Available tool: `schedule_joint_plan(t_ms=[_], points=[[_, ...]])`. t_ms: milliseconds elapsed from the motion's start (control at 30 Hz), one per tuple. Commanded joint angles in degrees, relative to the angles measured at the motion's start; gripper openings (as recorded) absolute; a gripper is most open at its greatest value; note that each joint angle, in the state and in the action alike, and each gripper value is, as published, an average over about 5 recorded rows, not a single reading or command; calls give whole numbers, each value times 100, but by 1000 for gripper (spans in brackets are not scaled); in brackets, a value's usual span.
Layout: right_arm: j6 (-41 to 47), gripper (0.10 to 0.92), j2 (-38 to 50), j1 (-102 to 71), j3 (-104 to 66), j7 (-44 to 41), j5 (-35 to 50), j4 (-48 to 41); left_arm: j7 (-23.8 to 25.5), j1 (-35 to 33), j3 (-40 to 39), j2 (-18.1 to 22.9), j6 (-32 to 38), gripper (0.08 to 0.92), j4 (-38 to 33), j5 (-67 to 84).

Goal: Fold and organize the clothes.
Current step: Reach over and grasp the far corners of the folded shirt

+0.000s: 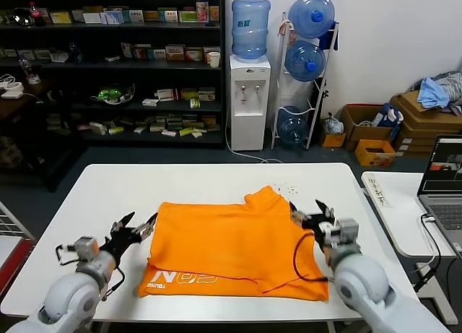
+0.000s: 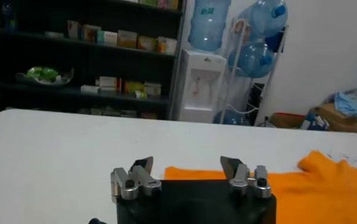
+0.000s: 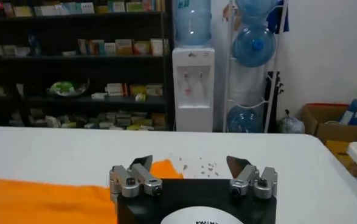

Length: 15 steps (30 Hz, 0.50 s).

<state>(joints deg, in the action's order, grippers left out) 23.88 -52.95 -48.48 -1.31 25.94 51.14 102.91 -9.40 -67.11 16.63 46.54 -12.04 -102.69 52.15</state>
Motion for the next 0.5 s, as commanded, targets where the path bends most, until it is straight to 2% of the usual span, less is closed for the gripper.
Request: schedule_joint_plan(t_ms=[33, 233, 500], points=[[515, 822, -833, 2303, 1265, 38, 652, -2124, 115, 2075, -1141, 450, -438, 816, 1889, 349], [584, 823, -1202, 2305, 1283, -283, 389, -2885, 267, 2273, -1288, 644, -502, 822, 2383, 290], [651, 823, -1404, 2218, 1178, -537, 103, -3316, 247, 2357, -1465, 752, -597, 823, 2522, 208]])
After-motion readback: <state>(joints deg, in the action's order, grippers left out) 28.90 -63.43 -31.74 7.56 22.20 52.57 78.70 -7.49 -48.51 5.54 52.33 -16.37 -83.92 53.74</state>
